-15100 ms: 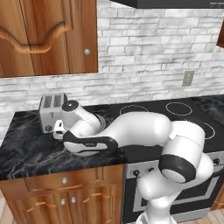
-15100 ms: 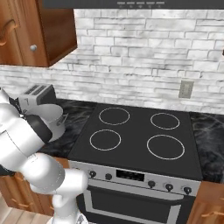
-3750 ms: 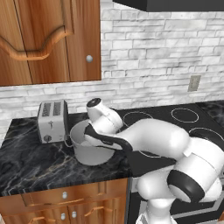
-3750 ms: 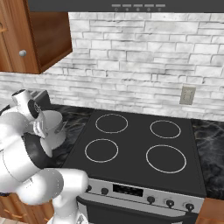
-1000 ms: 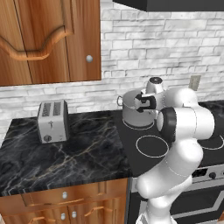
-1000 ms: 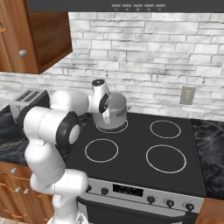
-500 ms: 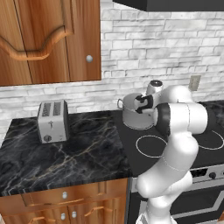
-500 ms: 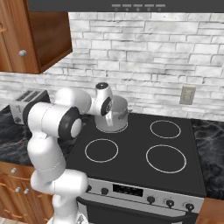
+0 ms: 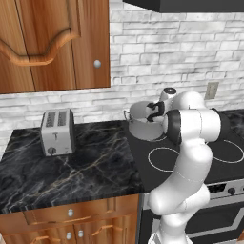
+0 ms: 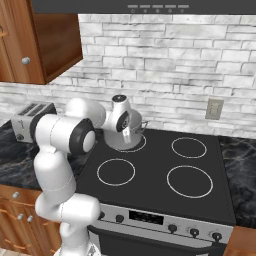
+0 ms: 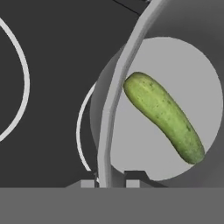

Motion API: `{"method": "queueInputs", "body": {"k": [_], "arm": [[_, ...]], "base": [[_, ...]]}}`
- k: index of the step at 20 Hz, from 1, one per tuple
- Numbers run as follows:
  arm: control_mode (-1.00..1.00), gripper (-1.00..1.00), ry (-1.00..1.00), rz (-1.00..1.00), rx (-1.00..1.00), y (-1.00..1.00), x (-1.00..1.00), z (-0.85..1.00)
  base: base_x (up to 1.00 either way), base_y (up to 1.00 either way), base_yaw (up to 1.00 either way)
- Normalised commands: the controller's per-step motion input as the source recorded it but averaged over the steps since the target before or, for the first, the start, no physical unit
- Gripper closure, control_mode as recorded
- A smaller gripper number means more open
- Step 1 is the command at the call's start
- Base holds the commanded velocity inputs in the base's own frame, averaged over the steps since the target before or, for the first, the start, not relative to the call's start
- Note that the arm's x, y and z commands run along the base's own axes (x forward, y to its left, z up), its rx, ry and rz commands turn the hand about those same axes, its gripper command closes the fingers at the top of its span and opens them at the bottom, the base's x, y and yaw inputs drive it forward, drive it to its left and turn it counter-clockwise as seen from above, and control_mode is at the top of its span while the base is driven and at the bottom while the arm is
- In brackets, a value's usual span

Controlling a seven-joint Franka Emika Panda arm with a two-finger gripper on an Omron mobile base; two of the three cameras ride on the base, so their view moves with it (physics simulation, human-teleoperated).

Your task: Turn on the sink faucet. Then move the cucumber from the counter to the sink. Turn off the sink. Move the vegetable from the sink to the pot next to the stove. Finally move the pot to the rear left burner.

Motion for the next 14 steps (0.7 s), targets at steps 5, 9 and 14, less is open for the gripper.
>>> {"method": "queueInputs", "body": {"k": [5, 9, 14], "arm": [[-1.0, 1.0, 0.0, 0.01, 0.04, -0.28, -0.1, -0.05], [-1.0, 1.0, 0.0, 0.0, 0.0, -0.09, -0.11, 0.0], [-1.0, -1.0, 0.0, 0.0, -0.01, 0.06, -0.01, -0.05]], "base": [[0.0, 0.0, 0.0], [0.0, 0.0, 0.0], [0.0, 0.0, 0.0]]}}
